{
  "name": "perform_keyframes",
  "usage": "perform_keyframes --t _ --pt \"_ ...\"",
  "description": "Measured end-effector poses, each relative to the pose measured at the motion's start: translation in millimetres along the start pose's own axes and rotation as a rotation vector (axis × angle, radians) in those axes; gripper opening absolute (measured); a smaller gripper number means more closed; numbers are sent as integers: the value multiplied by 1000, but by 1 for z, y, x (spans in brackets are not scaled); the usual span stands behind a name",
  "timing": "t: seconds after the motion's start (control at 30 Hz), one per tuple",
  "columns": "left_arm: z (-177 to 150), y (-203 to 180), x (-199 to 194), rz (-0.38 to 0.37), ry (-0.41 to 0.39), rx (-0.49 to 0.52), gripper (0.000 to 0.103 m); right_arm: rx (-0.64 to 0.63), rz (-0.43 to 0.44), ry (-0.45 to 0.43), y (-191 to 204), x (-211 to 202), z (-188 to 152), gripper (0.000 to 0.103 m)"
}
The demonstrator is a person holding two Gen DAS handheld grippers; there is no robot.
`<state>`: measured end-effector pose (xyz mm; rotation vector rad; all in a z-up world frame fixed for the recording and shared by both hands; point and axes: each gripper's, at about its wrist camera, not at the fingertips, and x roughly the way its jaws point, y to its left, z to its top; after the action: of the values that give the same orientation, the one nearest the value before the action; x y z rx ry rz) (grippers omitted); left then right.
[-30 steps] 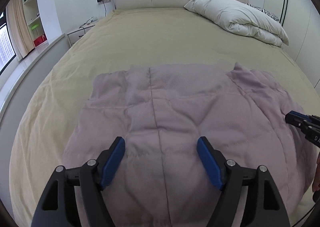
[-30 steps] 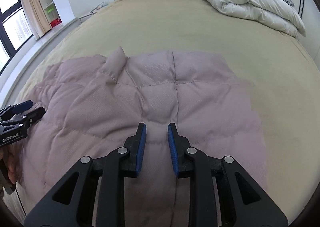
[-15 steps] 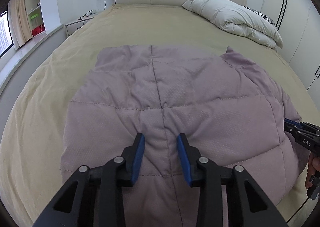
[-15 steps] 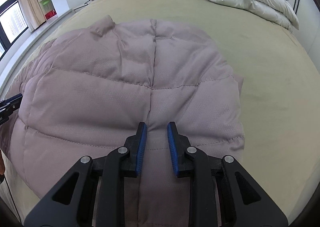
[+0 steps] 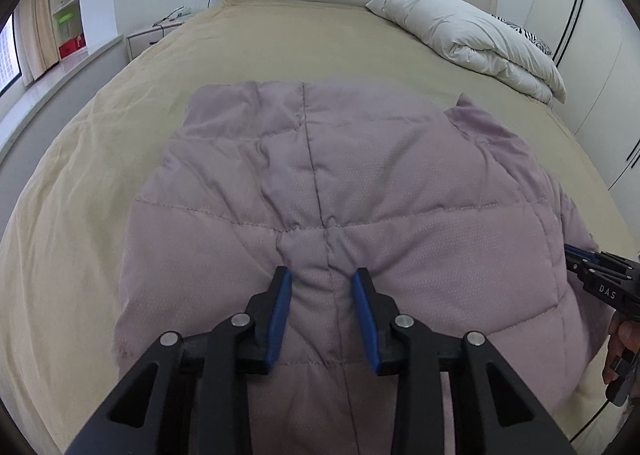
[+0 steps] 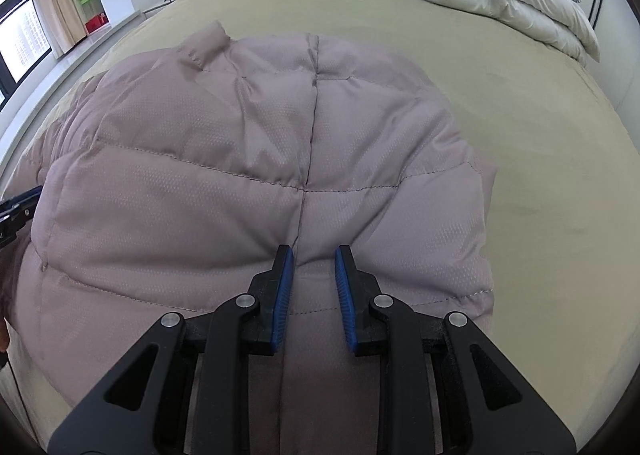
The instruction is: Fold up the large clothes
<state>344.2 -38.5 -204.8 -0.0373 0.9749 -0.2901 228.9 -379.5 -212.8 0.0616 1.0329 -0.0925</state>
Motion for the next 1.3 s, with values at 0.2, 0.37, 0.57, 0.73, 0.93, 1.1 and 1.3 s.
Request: perform_keyframes --t 0.2,0.37,0.57,0.73,0.93,1.1,1.3 --pt "-39 -6 -32 39 -63 61 34 2 171 -110 33 -62 -20 22" --pt "-36 -4 -15 31 -33 34 34 -209 39 -40 112 -26 -38 22" --pt "-31 2 -16 -3 -12 10 34 -138 102 -27 106 -18 -37 22" --pt "-46 28 -73 -69 -122 -34 67 38 250 -118 48 -56 -34 22" --pt "-58 99 -115 -69 -211 -219 89 248 305 -236 -31 -83 -44 87" --pt "-63 150 -87 -209 -90 -444 92 340 340 -212 -74 -81 -53 87" --pt "-54 165 -42 -379 30 -547 97 436 434 -151 -130 -57 -56 87"
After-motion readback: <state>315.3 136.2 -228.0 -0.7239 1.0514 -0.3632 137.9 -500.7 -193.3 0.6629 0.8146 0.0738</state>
